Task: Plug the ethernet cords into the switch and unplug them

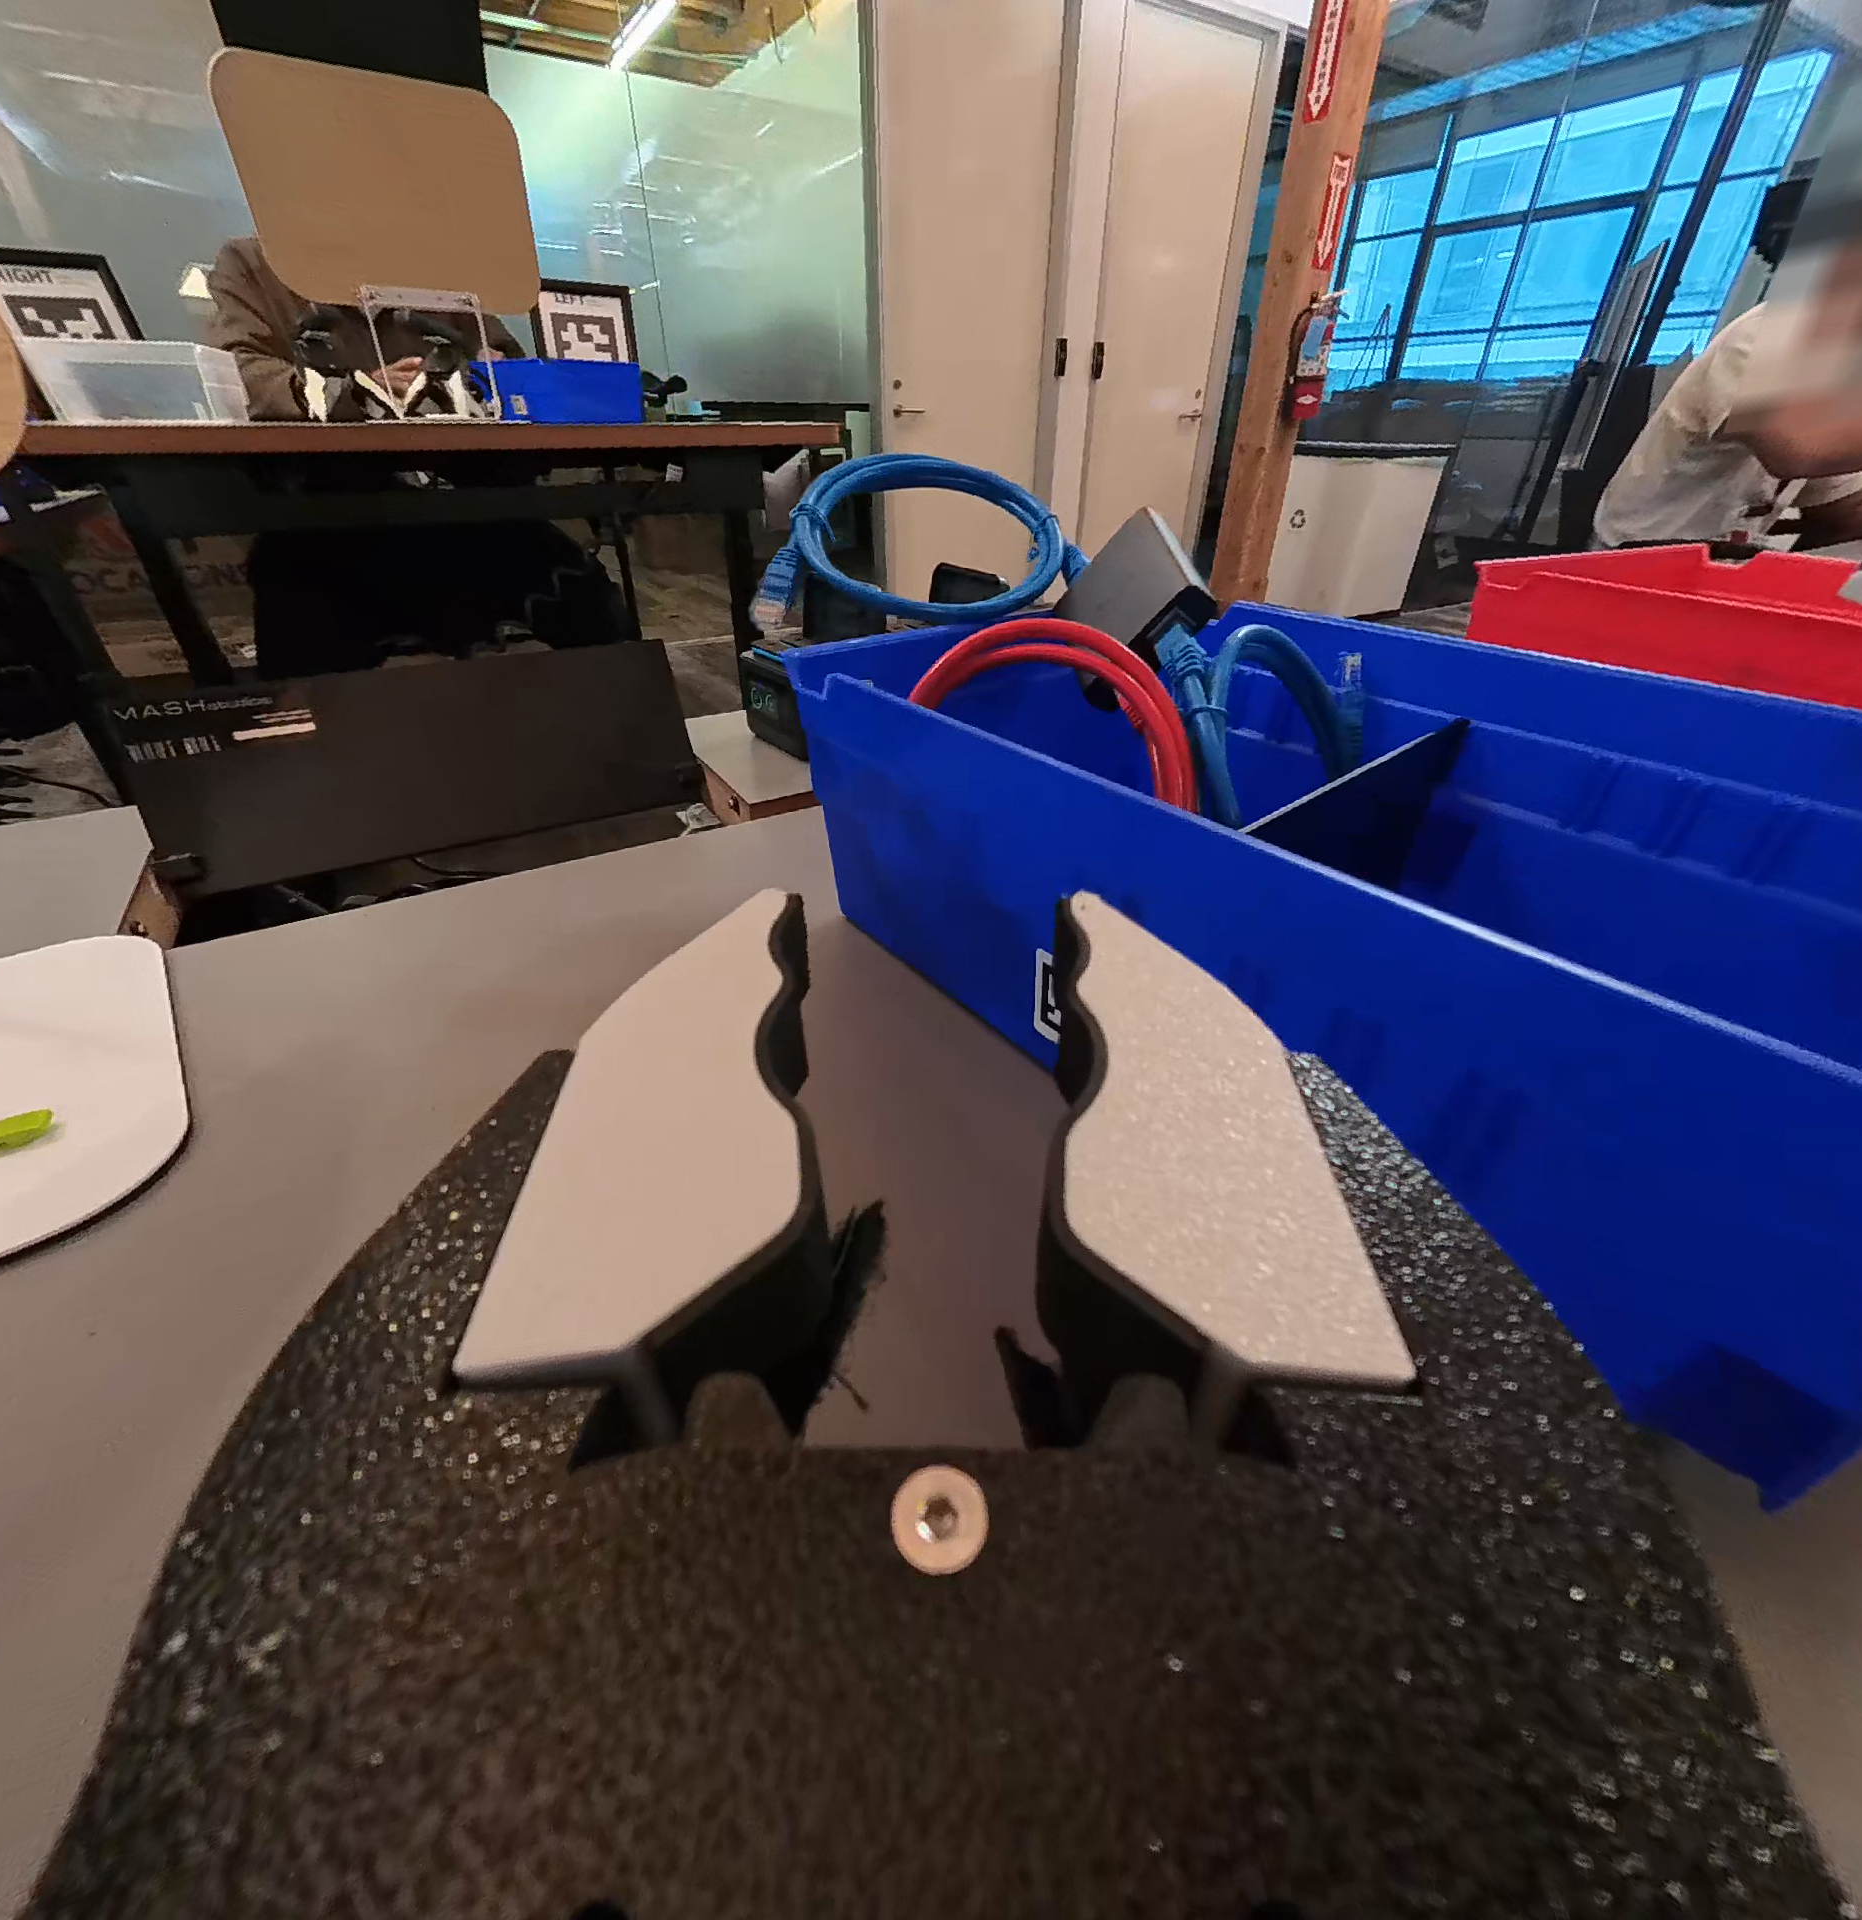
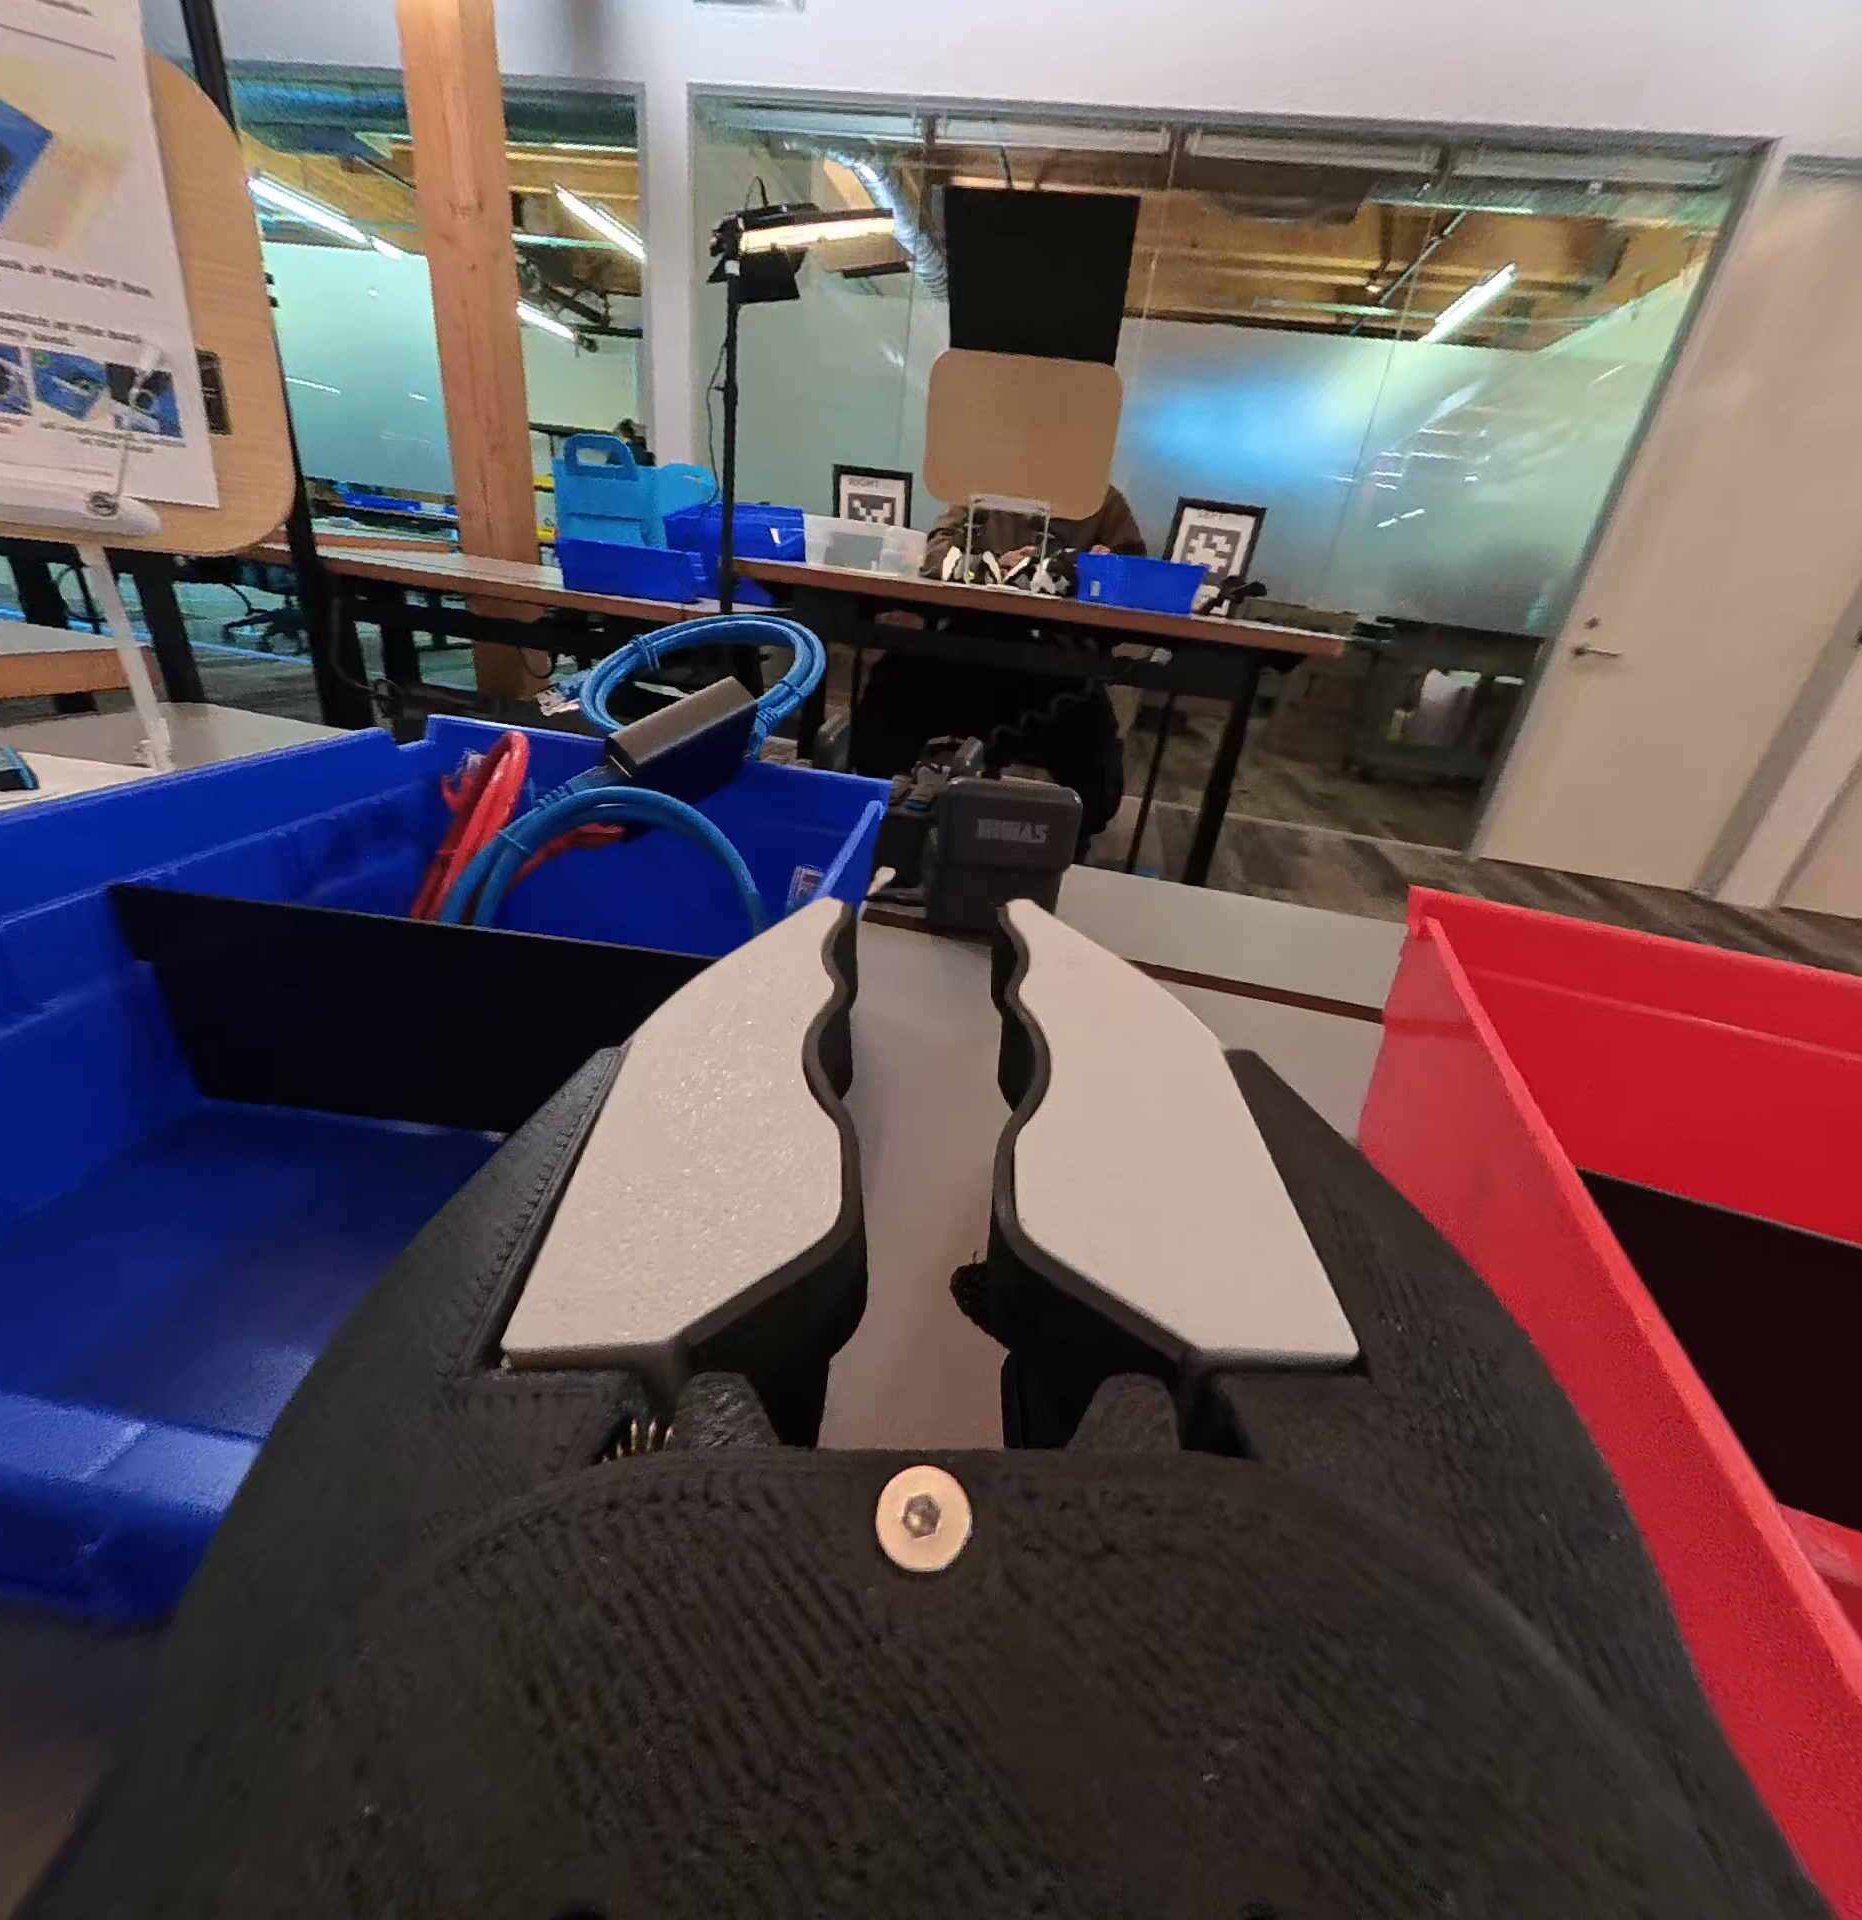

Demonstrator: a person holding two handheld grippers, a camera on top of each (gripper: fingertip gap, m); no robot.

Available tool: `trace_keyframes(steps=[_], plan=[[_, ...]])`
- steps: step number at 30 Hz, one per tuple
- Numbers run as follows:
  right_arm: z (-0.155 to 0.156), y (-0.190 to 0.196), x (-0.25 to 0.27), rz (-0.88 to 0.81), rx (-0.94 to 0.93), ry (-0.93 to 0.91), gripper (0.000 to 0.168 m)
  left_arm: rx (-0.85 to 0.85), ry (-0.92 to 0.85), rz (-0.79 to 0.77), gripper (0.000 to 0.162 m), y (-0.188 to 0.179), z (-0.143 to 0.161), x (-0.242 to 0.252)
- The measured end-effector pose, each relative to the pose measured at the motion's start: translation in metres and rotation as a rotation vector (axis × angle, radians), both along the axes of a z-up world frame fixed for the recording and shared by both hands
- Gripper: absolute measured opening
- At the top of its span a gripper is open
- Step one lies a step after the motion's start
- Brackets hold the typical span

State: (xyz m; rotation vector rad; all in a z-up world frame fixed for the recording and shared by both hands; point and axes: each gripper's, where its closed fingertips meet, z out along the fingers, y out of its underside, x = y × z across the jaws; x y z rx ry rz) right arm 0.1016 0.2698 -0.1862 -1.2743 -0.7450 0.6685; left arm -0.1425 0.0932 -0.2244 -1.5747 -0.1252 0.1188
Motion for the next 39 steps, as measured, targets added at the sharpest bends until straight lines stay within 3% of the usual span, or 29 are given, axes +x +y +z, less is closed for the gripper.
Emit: trace_keyframes(steps=[10,13,16,20,26,31,36,37,39], plan=[[0.007,-0.004,0.004,0.012,-0.025,0.034,0.021,0.008,0.069,0.034,0.035,-0.001,0.002,0.002],[0.001,-0.006,-0.001,0.023,-0.031,-0.02,0.02,0.08,0.088,0.033,0.001,-0.008,0.011,0.004],[-0.012,-0.011,-0.01,0.065,-0.034,-0.111,0.018,0.088,0.065,0.042,0.001,-0.009,0.012,0.001],[-0.018,-0.022,-0.017,0.154,-0.086,-0.129,0.0,0.095,0.052,0.03,0.0,-0.01,0.012,0.001],[-0.023,-0.044,-0.029,0.315,-0.153,-0.149,0.0,0.092,0.087,0.028,0.0,-0.009,0.012,0.004],[-0.011,-0.034,-0.021,0.229,0.054,-0.234,0.007,0.117,0.108,0.048,0.0,-0.01,0.015,0.003],[0.023,-0.021,-0.044,0.166,0.275,-0.427,0.022,0.129,0.111,0.047,0.0,-0.011,0.017,0.002],[0.027,-0.013,-0.055,0.153,0.257,-0.48,0.024,0.131,0.113,0.048,0.0,-0.011,0.017,0.002],[0.021,-0.014,-0.088,0.315,0.012,-0.527,0.027,0.133,0.112,0.043,0.0,-0.011,0.017,0.002]])
